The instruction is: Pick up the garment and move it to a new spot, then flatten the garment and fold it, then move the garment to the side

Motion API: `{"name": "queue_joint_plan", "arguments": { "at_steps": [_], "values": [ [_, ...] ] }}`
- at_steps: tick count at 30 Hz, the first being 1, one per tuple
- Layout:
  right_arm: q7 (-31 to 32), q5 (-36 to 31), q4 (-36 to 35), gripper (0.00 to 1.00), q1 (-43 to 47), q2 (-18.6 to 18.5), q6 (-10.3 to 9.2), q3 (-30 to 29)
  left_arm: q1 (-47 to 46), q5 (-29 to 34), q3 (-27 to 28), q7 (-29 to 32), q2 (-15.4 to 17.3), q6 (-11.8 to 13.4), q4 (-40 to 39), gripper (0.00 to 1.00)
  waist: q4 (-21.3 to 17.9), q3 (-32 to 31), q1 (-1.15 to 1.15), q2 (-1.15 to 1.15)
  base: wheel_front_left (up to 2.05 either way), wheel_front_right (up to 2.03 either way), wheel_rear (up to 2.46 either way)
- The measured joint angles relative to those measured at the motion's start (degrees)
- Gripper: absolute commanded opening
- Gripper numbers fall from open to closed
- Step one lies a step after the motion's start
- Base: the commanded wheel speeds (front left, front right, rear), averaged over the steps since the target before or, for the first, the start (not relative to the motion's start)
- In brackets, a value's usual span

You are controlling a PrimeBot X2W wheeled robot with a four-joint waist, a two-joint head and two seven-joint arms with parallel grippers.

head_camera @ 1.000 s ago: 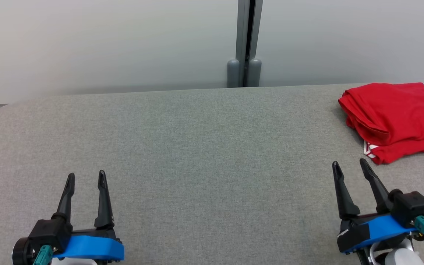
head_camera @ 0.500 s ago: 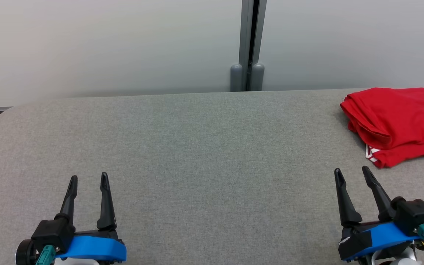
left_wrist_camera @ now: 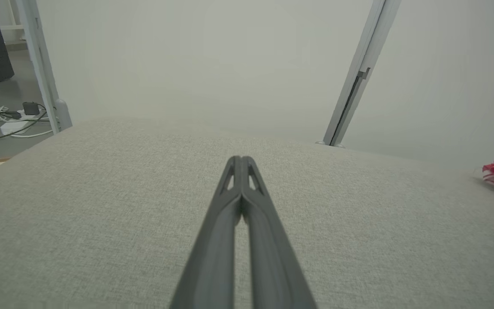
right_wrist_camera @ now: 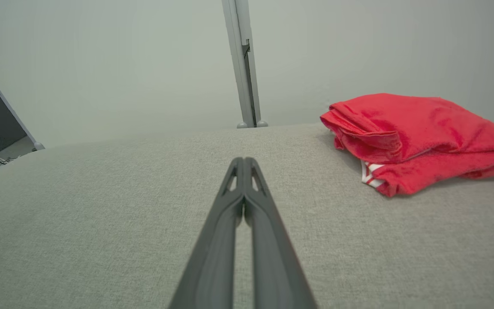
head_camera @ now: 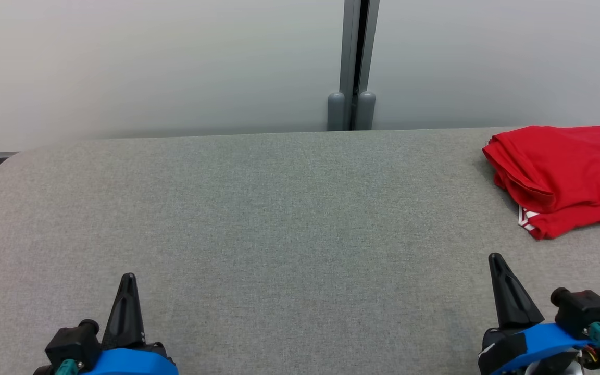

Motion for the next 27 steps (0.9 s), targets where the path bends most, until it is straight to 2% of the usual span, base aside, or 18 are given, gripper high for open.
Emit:
{"name": "queue_joint_plan", "arguments": {
  "at_steps": [27],
  "values": [
    [4.68,27.09,1.21,0.00,-0.47,0.03,0.00,-1.54,-1.37,-26.77,1.64,6.50,0.01,-0.87,-0.76,0.00,-0.03,-0.22,0.01,0.00,0.00,0.00,0.00]
  ]
}}
